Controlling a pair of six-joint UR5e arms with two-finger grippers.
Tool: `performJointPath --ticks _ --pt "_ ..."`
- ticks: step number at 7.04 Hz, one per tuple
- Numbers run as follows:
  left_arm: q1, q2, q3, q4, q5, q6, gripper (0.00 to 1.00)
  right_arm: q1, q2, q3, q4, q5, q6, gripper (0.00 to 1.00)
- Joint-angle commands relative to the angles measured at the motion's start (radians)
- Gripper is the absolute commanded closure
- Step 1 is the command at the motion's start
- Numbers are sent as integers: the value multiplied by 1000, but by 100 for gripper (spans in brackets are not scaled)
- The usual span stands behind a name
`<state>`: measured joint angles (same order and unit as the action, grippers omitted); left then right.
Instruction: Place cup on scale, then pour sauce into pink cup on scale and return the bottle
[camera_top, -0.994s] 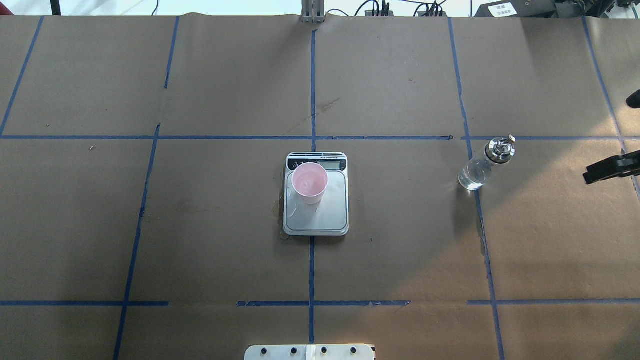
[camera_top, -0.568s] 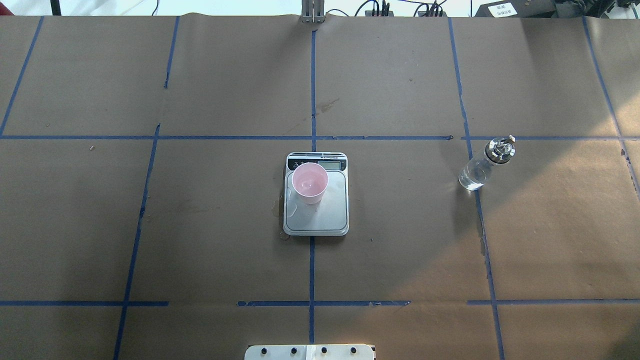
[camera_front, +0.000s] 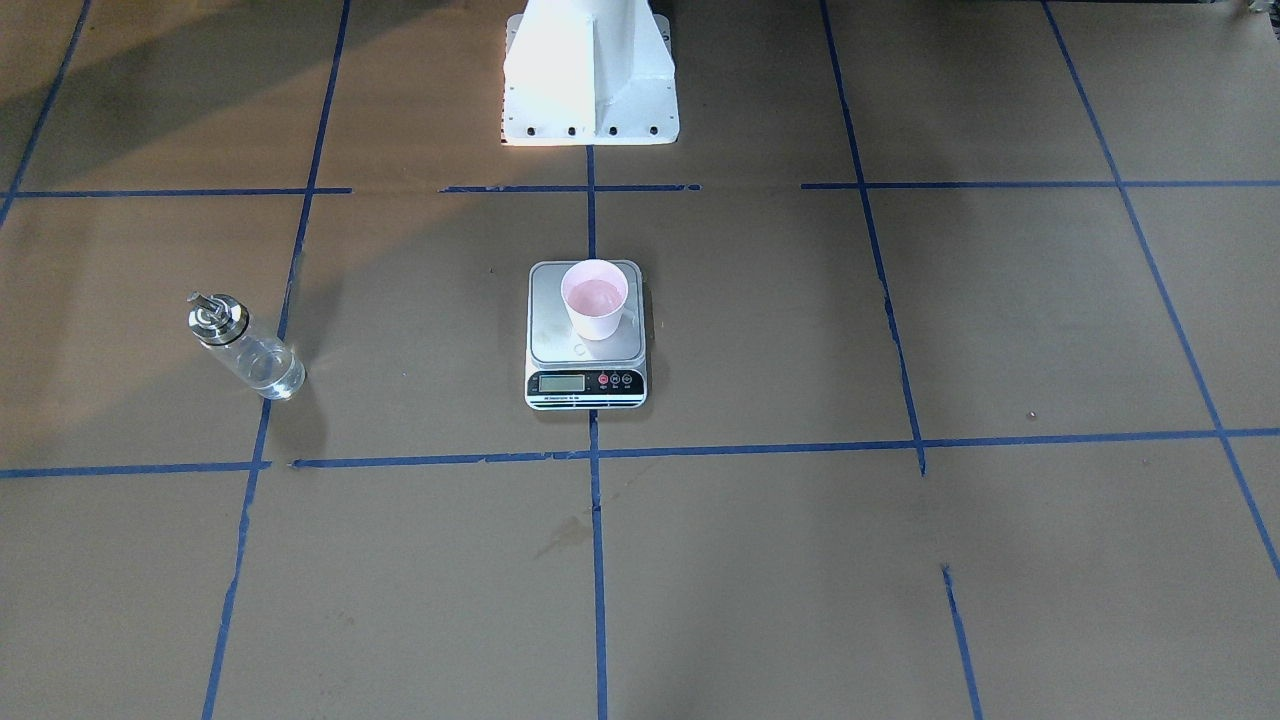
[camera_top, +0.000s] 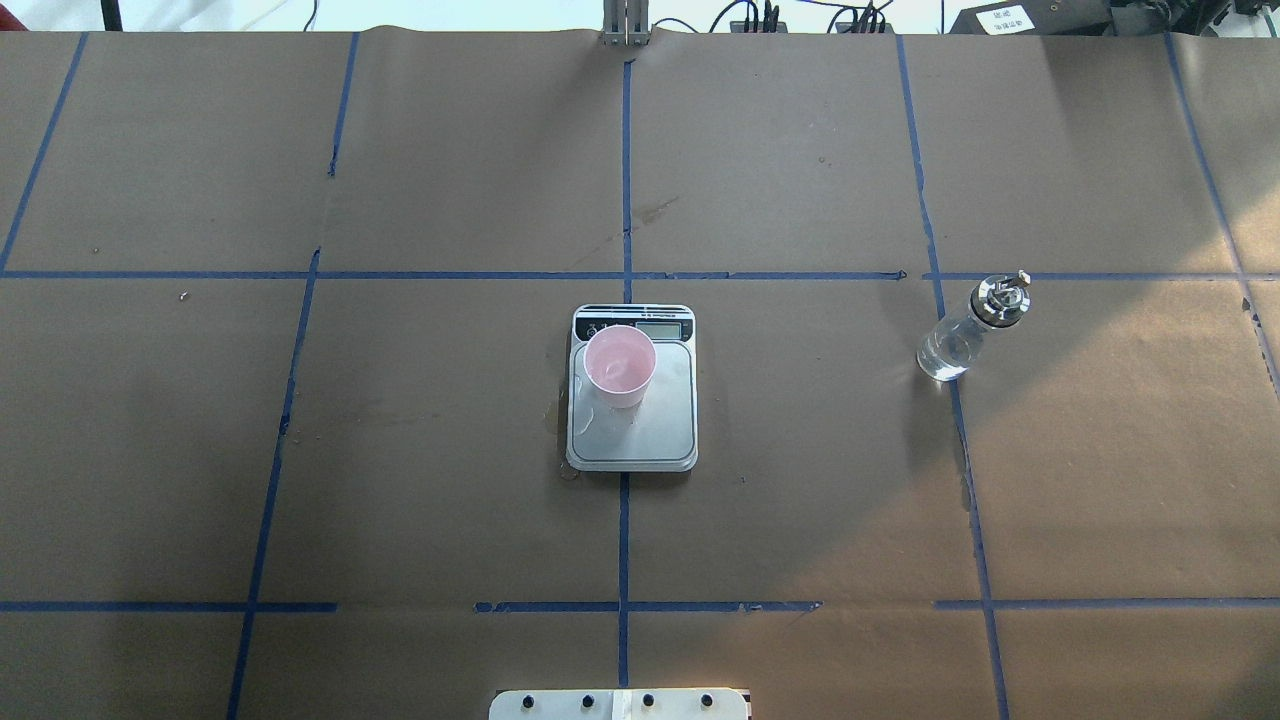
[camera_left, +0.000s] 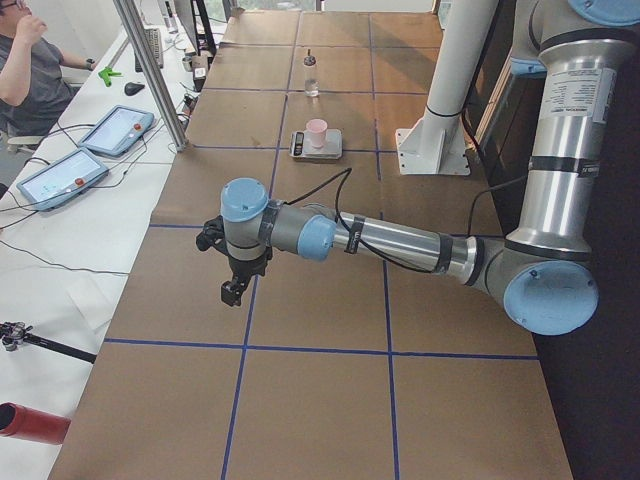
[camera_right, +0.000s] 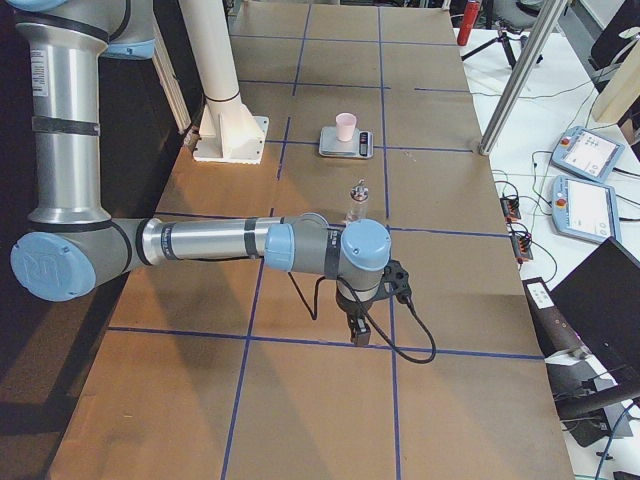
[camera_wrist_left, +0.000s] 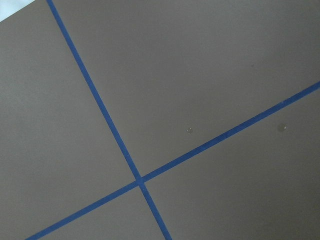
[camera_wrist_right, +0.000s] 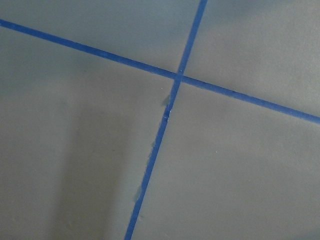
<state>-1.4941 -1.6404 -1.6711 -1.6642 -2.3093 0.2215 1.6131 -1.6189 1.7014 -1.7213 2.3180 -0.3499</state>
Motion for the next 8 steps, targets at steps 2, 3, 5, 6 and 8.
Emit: performJointPath --ticks 2,3,5,6,8 --pt "-34 14 86 14 8 -1 0 -15 8 -141 250 -15 197 0" --pt "-44 17 112 21 5 1 0 -24 10 -140 296 -5 286 0" --pt "-66 33 114 63 4 1 0 -24 10 -135 290 44 310 0" --pt "-75 31 110 107 4 1 0 -24 8 -134 289 67 322 0" --pt "-77 33 91 116 4 -2 0 -24 5 -131 290 75 370 0"
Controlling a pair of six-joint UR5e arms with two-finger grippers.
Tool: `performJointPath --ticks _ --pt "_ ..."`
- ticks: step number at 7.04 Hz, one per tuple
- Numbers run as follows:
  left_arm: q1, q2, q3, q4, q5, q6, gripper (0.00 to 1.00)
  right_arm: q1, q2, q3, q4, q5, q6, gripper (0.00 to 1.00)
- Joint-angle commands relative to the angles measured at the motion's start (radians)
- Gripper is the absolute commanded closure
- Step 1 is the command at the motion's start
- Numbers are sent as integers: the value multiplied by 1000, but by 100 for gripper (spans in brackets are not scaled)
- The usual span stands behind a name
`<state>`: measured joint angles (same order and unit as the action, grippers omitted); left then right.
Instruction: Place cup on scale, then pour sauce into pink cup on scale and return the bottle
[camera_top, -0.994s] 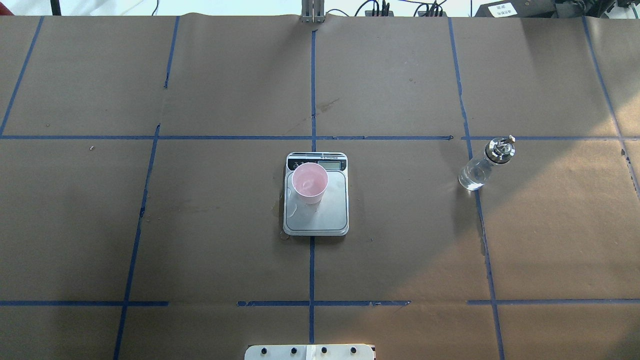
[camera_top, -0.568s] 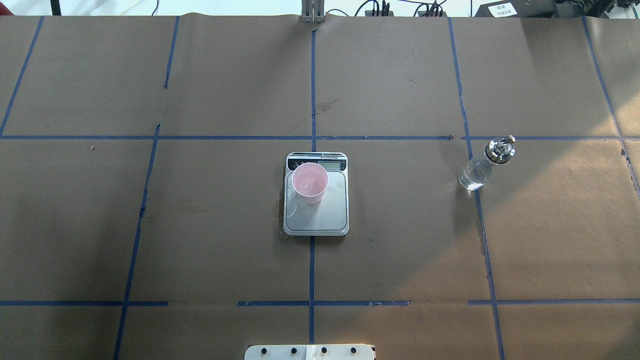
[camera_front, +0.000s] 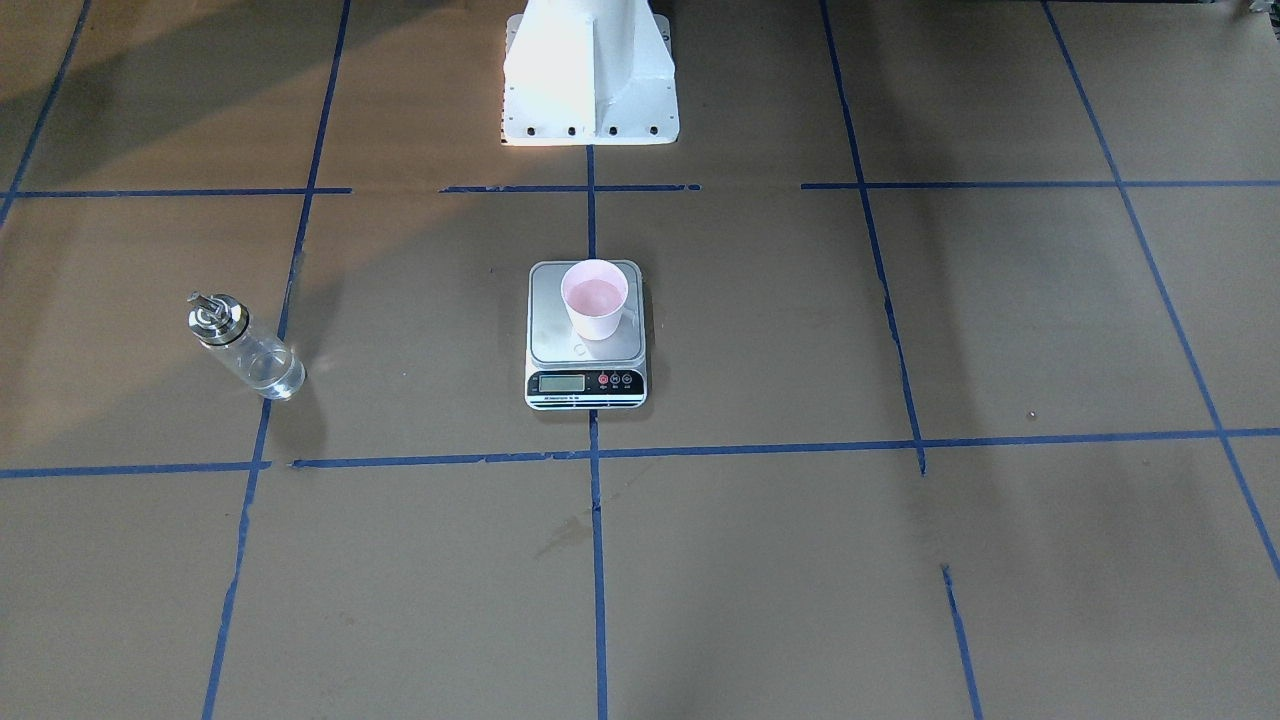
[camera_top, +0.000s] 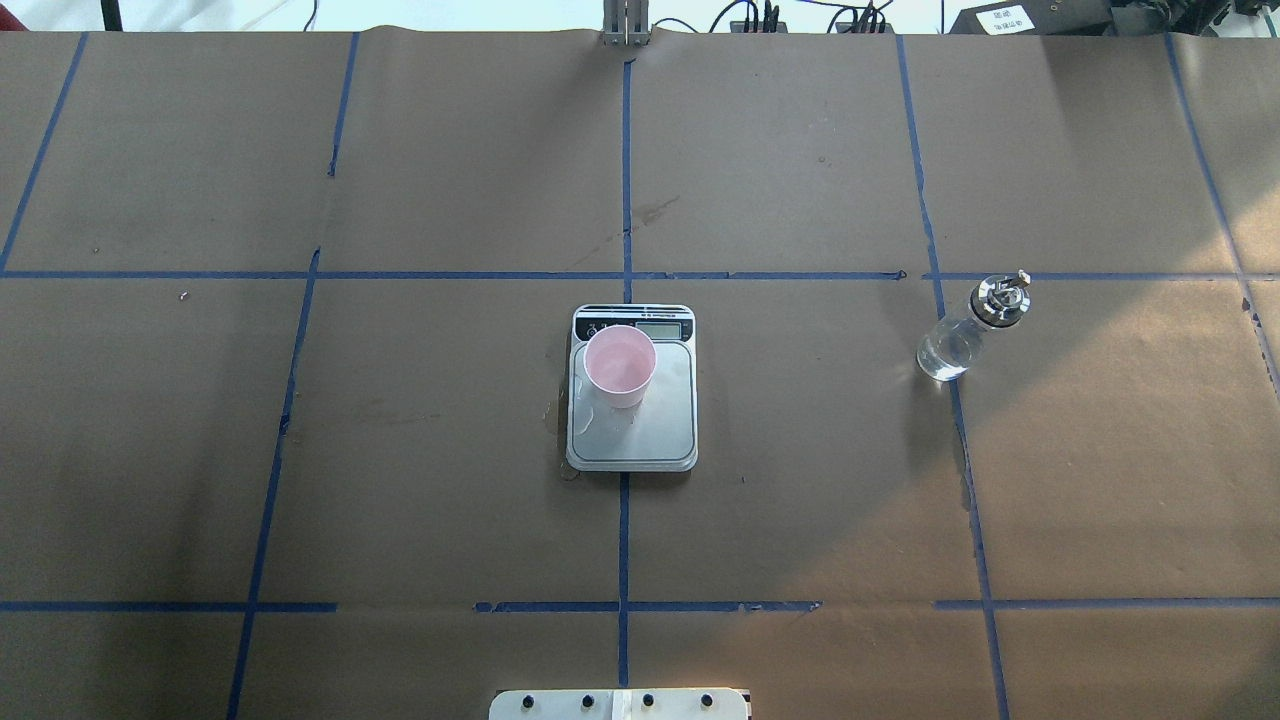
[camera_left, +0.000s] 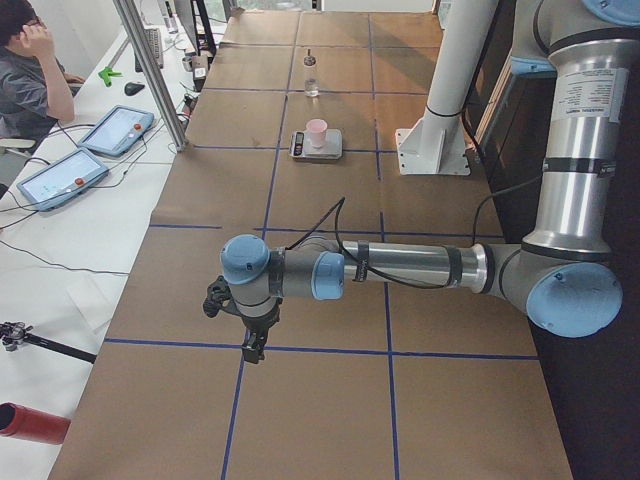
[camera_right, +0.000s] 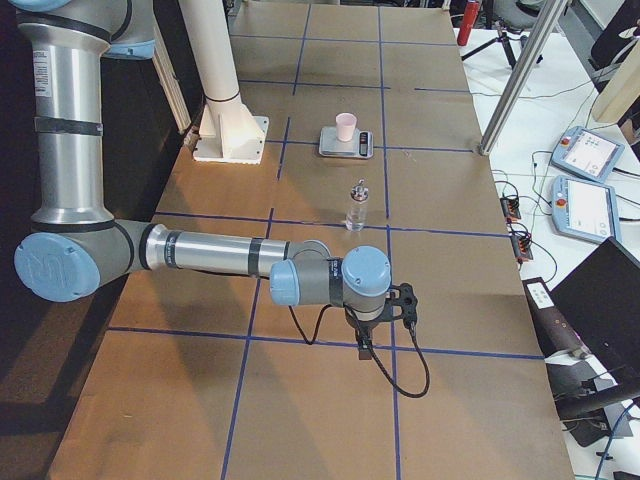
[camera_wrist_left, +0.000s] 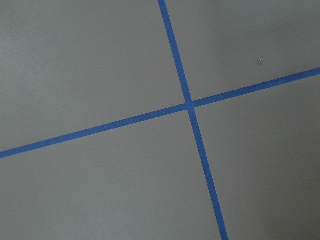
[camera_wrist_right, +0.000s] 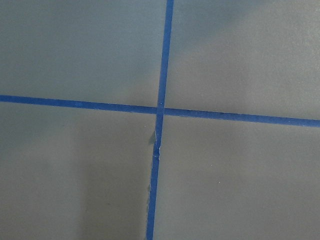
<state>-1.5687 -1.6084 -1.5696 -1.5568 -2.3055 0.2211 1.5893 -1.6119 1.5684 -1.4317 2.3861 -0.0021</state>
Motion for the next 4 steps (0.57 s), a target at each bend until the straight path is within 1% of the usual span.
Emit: performJointPath --ticks 1,2,4 --pt "-2 1 -12 9 0 -3 0 -15 1 18 4 7 75 0" --pt "-2 2 -15 9 0 -3 0 -43 1 41 2 -1 139 0" --pt "-2 4 -18 9 -2 -12 0 -51 1 41 4 -10 142 0"
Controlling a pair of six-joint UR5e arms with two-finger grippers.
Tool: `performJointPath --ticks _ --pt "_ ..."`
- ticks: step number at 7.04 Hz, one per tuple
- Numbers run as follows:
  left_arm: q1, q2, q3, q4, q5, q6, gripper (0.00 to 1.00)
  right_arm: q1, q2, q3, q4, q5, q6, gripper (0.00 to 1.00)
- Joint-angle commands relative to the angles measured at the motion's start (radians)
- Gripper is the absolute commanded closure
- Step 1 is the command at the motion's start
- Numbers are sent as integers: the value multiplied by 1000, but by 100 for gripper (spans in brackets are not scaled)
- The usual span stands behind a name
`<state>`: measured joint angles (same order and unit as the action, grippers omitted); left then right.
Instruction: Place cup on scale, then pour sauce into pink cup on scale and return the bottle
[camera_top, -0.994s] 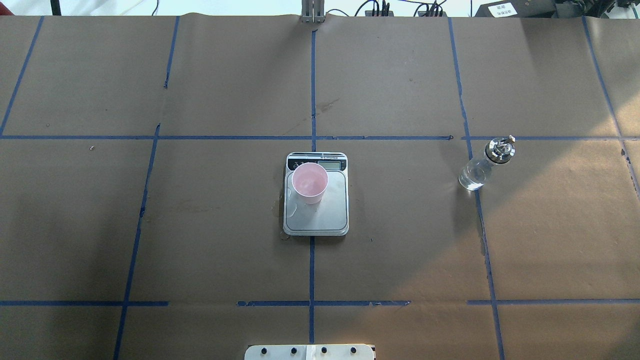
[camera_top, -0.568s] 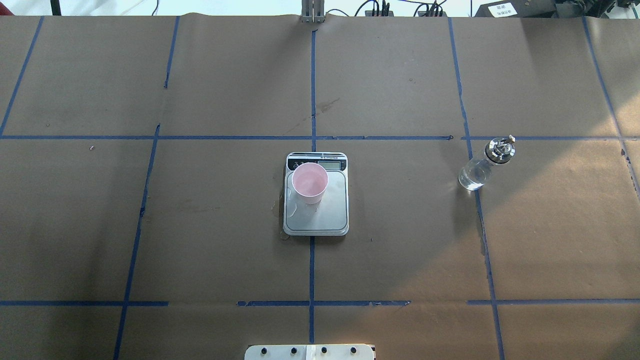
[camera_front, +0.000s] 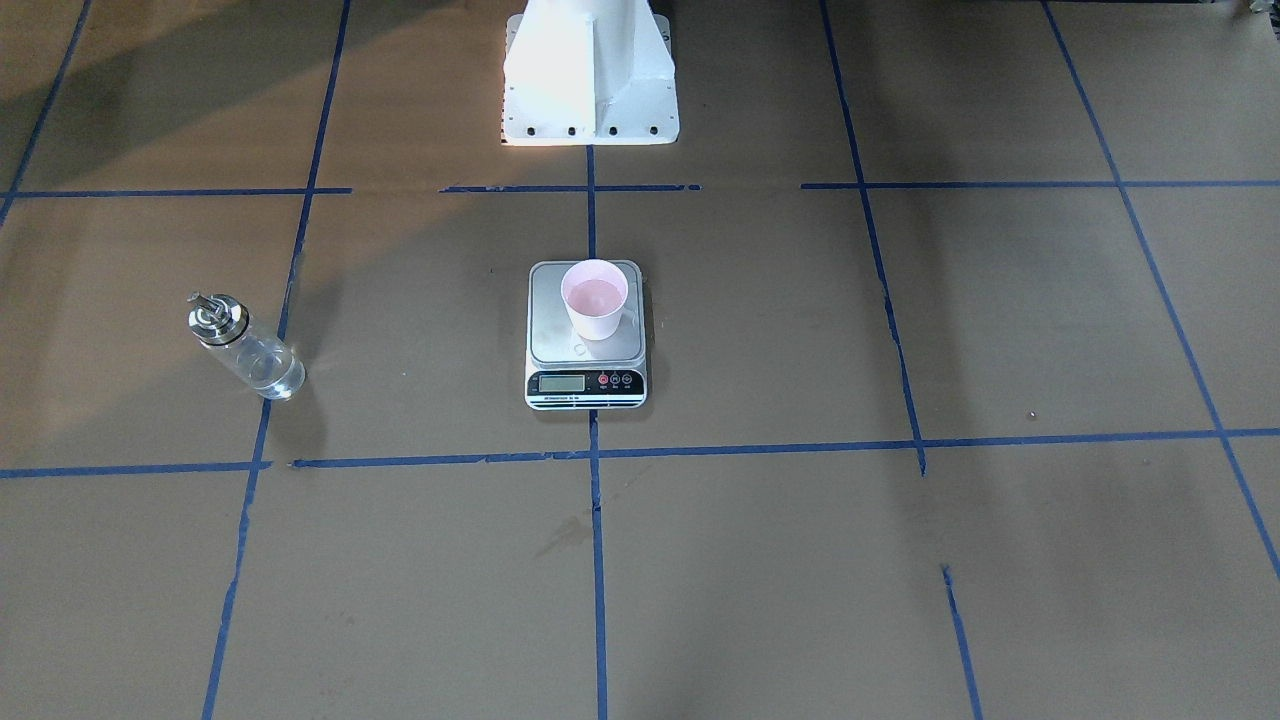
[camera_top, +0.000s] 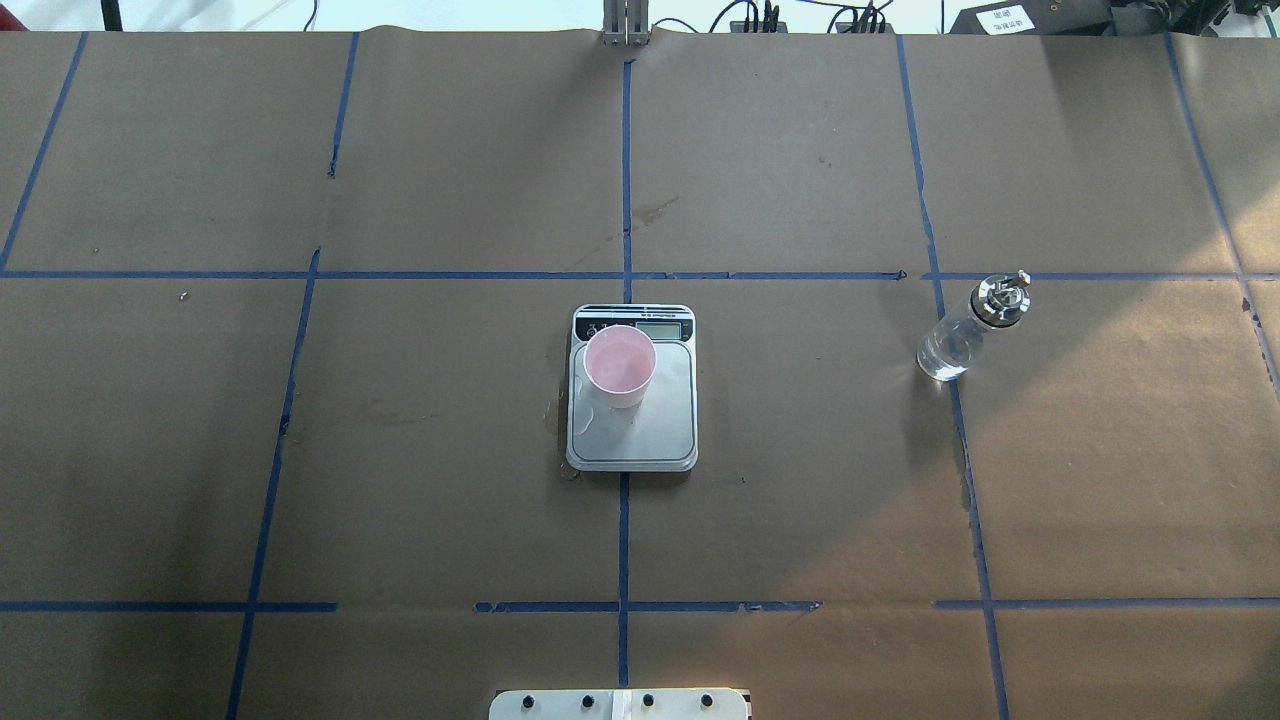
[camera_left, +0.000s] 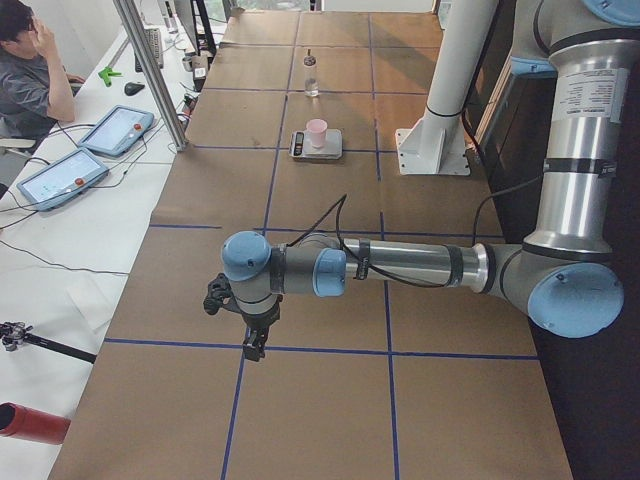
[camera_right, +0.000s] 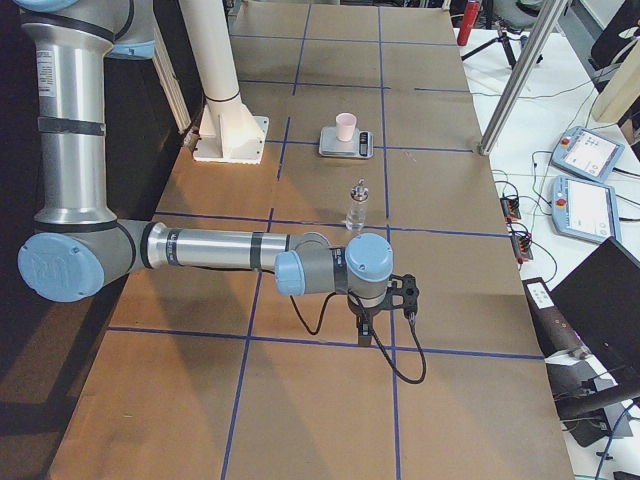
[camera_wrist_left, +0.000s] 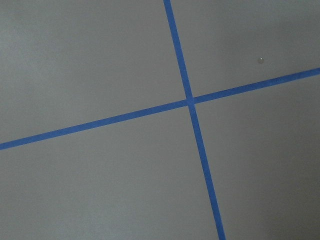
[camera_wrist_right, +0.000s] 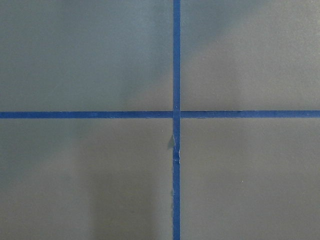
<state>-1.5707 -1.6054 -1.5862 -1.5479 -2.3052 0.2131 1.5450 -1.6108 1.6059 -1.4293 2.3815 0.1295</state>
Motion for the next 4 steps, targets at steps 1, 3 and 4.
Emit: performJointPath --ticks 1,3,4 --pt "0 2 0 0 -8 -45 0 -6 0 3 1 -5 10 0" --pt "0 1 -8 -11 -10 -138 0 -6 -3 3 4 -5 7 0" --pt "0 1 -8 -11 -10 -136 0 -6 -4 2 6 -5 4 0"
